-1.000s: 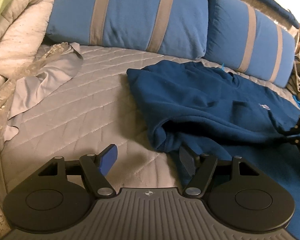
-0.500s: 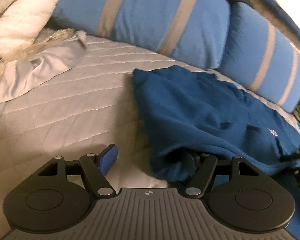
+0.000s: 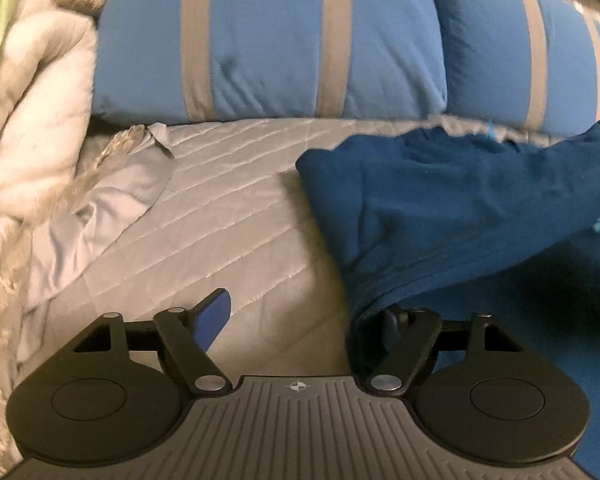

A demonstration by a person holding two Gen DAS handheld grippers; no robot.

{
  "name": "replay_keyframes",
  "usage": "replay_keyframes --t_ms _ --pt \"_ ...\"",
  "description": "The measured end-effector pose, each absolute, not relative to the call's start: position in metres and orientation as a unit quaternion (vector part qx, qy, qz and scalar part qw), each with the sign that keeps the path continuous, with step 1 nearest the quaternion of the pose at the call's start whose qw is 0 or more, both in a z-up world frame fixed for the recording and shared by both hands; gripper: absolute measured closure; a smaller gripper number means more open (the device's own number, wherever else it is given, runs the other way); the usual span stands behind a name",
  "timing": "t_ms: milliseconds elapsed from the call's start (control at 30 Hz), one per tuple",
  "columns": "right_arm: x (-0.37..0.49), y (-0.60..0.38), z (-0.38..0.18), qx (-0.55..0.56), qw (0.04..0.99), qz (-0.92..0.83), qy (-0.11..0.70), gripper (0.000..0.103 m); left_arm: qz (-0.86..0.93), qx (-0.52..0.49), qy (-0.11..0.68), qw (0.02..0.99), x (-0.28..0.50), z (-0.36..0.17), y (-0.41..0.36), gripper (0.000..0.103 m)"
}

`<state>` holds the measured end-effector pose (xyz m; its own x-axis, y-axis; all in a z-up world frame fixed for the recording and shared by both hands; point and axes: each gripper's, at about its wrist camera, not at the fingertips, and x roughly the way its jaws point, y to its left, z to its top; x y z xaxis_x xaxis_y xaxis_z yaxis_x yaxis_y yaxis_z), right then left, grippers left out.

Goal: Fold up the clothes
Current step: 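Open the right tool to release the folded side and lift away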

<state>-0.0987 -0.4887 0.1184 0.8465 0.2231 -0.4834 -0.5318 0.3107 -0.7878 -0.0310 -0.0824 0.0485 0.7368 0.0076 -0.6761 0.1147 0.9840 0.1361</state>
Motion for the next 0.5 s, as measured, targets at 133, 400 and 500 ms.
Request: replay_keyframes --t_ms 133,400,500 --pt "-0.112 -0.505 0.072 -0.518 0.771 0.280 0.243 0.076 -0.035 0.118 0.378 0.918 -0.033 0.041 -0.094 0.029" --pt "-0.112 -0.534 0.043 -0.426 0.815 0.269 0.286 0.042 -0.069 0.094 0.362 0.925 -0.072 0.068 -0.087 0.029" --pt "-0.097 -0.540 0.044 -0.402 0.829 0.255 0.293 0.044 -0.082 0.079 0.348 0.931 -0.089 0.086 -0.087 0.029"
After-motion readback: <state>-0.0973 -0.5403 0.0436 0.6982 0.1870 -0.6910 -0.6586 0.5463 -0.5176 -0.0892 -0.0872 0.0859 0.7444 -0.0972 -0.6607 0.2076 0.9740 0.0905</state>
